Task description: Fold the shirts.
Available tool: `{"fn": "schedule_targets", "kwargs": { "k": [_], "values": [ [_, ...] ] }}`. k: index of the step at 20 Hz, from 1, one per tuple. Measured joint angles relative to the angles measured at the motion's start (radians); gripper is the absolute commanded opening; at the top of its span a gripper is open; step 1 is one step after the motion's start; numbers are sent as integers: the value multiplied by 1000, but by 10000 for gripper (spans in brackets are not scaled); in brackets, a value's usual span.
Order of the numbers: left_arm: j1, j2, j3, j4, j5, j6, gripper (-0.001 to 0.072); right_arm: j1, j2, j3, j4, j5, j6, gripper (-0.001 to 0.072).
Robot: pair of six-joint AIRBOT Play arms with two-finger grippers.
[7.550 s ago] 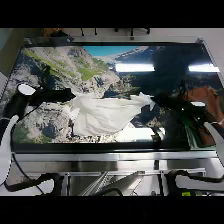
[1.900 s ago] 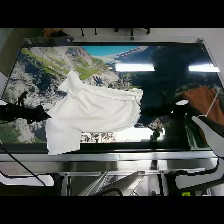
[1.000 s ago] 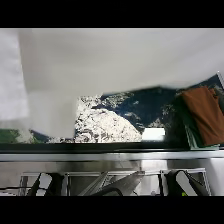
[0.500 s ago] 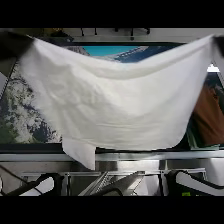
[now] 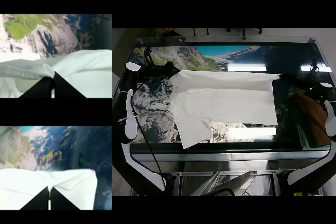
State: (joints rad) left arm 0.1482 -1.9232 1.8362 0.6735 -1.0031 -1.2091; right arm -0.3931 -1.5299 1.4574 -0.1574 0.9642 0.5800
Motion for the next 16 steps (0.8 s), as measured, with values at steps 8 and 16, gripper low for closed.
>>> {"fn": "schedule_targets", "kwargs": {
  "k": [8, 16],
  "values": [
    [-30, -99, 147, 211, -34, -34, 17, 32, -82, 11, -119, -20, 34, 17],
    [-30, -179, 157, 340, -95, -51, 17, 66, -138, -22, -161, -28, 47, 17]
  ]
}}
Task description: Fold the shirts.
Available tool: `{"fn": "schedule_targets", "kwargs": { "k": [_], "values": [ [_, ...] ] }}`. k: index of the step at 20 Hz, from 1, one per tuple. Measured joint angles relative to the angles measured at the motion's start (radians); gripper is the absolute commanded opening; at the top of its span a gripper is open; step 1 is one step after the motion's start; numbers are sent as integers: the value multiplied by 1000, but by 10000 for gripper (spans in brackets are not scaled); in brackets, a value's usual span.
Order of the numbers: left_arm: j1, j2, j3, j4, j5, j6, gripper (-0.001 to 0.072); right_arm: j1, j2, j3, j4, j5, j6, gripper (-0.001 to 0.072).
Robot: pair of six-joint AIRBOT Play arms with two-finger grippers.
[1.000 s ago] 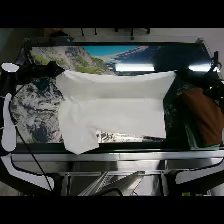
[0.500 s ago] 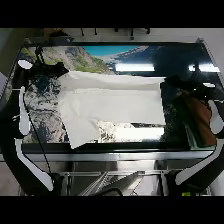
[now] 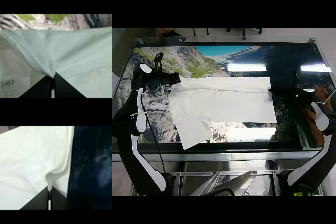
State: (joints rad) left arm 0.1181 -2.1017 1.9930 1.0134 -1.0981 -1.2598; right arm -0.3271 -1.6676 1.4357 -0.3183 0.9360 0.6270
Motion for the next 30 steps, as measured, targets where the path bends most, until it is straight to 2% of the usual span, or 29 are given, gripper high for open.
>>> {"fn": "schedule_targets", "kwargs": {
  "k": [4, 5, 6, 7, 8, 10, 13, 15, 18, 24, 28, 29, 30],
  "values": [
    [5, -23, 6, 9, -46, -6, 23, 5, 3, -3, -11, -1, 0, 20],
    [6, -26, 14, 12, -64, -6, 93, 5, 11, -5, -24, 0, 0, 61],
    [6, -28, 24, 12, -87, -7, 499, 5, 24, -6, -31, 2, 2, 250],
    [7, -29, 40, 13, -116, -13, 701, 5, 49, -6, -31, 5, 2, 329],
    [10, -29, 54, 13, -143, -26, 702, 5, 80, -4, -33, 8, 2, 371],
    [23, -10, 67, 13, -198, -74, 702, 3, 153, -5, -99, 11, 22, 372],
    [66, 74, 15, 13, -272, -149, 701, -10, 291, -4, -294, 27, 161, 360],
    [101, 151, -82, 16, -332, -184, 701, -34, 368, -12, -417, 66, 256, 360],
    [142, 305, -359, 16, -375, -211, 701, -88, 446, -66, -520, 171, 333, 360],
    [205, 558, -986, 4, -236, -213, 701, -185, 534, -262, -567, 262, 384, 361],
    [189, 616, -1186, -132, -126, -142, 700, -202, 547, -350, -569, 270, 391, 362],
    [177, 620, -1211, -170, -95, -121, 647, -203, 548, -365, -569, 271, 391, 363],
    [163, 623, -1232, -210, -59, -100, 501, -204, 549, -383, -568, 271, 391, 363]
  ]
}}
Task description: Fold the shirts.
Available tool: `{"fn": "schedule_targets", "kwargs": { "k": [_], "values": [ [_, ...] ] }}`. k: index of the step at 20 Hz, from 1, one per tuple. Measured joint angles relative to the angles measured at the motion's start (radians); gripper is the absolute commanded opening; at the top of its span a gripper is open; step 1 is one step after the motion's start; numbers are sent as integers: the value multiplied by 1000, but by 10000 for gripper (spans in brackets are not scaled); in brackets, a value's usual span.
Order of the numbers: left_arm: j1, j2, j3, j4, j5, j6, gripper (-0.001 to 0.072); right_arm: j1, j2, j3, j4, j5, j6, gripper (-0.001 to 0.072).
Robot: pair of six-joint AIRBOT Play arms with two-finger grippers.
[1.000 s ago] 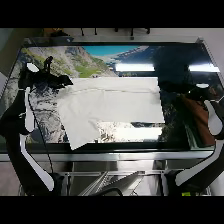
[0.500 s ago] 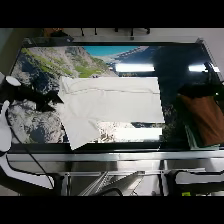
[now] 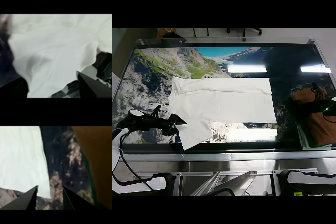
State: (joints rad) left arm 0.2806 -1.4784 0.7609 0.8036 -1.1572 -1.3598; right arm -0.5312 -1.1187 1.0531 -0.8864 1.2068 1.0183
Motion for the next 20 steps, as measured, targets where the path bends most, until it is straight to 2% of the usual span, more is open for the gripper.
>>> {"fn": "schedule_targets", "kwargs": {
  "k": [2, 4, 5, 13, 14, 15, 17, 20],
  "values": [
    [-31, 2, -21, -55, 71, 42, 307, -2, 0, -27, 0, -2, 0, 385],
    [-56, 3, -19, -76, 108, 70, 42, -2, -13, -47, 0, -11, 0, 388],
    [-64, 2, -12, -78, 111, 81, 18, -2, -23, -52, 0, -13, 0, 389],
    [-81, 6, 88, -135, -37, 116, 18, 114, -167, -62, 47, 7, 0, 377],
    [-82, 6, 100, -135, -53, 119, 18, 135, -183, -61, 53, 2, 0, 341],
    [-82, 7, 112, -136, -72, 119, 18, 153, -195, -61, 61, -5, 0, 175],
    [-82, 15, 132, -138, -105, 120, 17, 177, -210, -61, 69, -20, -10, 20],
    [-82, 69, 145, -127, -133, 119, 17, 187, -186, -60, 72, -34, -20, 20]
  ]
}}
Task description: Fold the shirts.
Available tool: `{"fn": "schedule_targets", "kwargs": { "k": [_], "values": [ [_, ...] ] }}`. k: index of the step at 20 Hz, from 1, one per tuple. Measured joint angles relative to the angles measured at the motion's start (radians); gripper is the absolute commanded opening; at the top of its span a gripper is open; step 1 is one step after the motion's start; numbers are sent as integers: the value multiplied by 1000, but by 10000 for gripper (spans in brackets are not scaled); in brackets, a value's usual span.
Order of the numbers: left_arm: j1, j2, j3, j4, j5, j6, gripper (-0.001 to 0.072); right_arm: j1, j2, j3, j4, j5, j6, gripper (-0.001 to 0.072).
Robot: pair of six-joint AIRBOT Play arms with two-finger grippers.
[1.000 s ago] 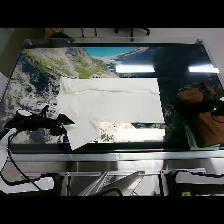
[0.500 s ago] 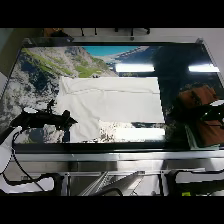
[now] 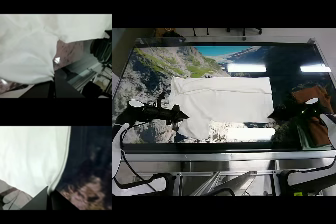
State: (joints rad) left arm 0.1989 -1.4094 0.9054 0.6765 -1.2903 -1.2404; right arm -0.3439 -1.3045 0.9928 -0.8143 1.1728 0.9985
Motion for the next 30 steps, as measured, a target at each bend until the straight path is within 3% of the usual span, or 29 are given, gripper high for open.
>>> {"fn": "schedule_targets", "kwargs": {
  "k": [9, 15, 20, 30],
  "values": [
    [0, 408, -124, 214, -162, -119, 17, -41, 266, -85, -207, 113, 234, 20],
    [23, 621, -247, 237, -163, -137, 17, -45, 428, -156, -235, 138, 273, 20],
    [21, 501, -98, 239, -95, -122, 17, -45, 428, -137, -24, 11, 126, 21],
    [-83, -113, 477, 241, 24, -105, 21, 23, 95, -48, 431, -317, -272, 50]
  ]
}}
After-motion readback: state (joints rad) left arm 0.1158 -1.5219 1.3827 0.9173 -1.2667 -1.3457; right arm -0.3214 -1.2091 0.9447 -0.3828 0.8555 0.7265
